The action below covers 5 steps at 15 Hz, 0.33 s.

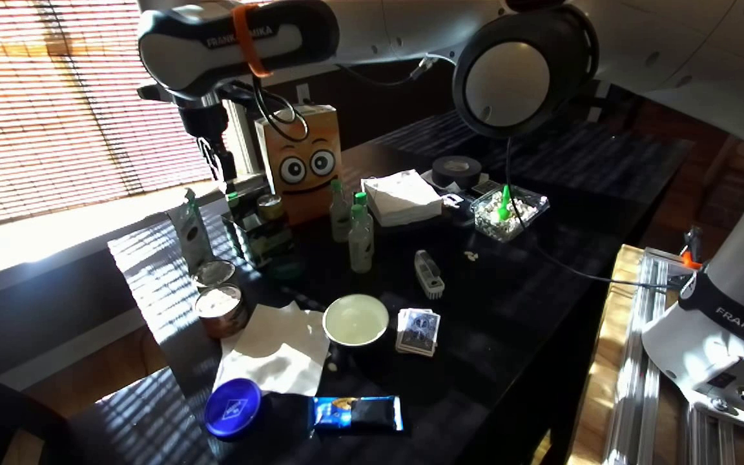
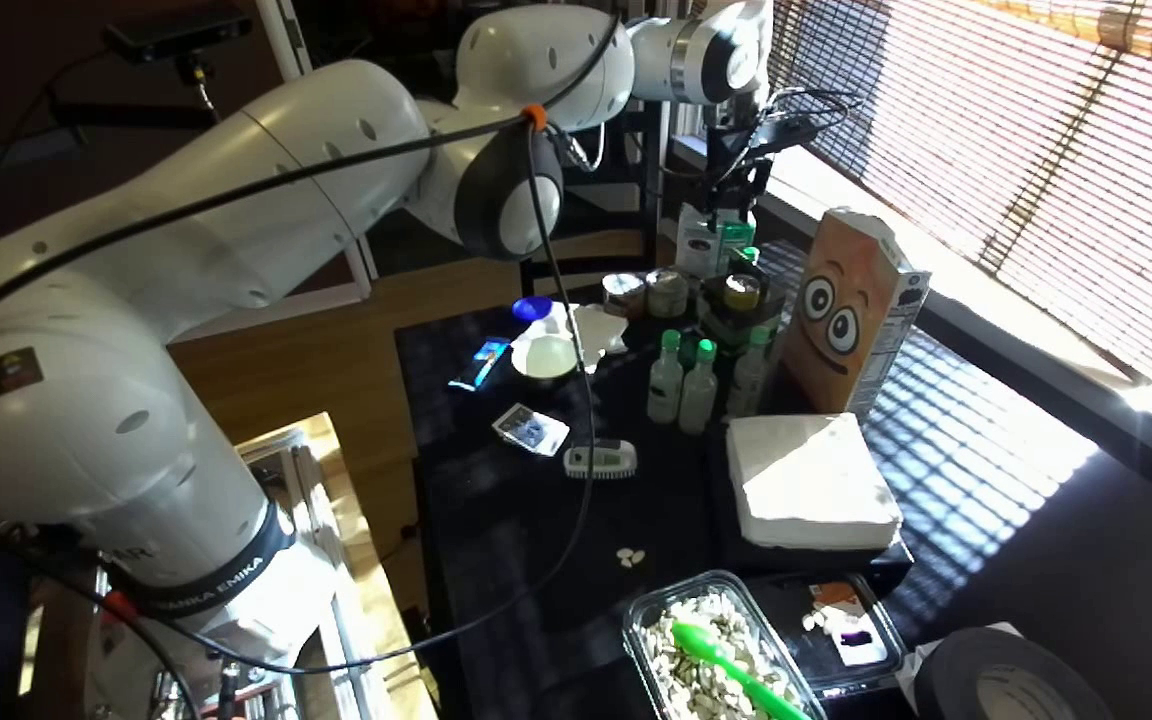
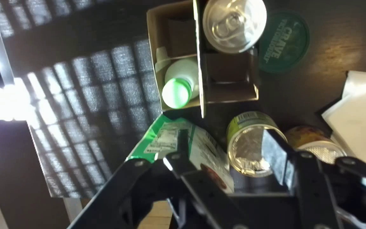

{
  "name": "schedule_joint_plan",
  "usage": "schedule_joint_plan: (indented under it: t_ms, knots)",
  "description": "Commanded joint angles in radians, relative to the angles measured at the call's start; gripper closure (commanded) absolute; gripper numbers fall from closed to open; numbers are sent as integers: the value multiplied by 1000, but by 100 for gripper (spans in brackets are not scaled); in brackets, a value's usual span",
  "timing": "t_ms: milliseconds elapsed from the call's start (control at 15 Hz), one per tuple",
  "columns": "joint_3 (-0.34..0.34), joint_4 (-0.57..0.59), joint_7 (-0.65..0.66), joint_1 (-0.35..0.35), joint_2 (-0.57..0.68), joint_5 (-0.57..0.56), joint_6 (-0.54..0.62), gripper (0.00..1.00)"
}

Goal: Move the caddy backwards slightly

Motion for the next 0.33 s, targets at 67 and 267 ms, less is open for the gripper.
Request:
schedule_joint_plan:
  t_ms: [67, 267]
  knots:
    - [3, -15, -30, 13, -97, 68, -72, 0]
    - [-16, -16, -59, 20, -100, 60, -38, 4]
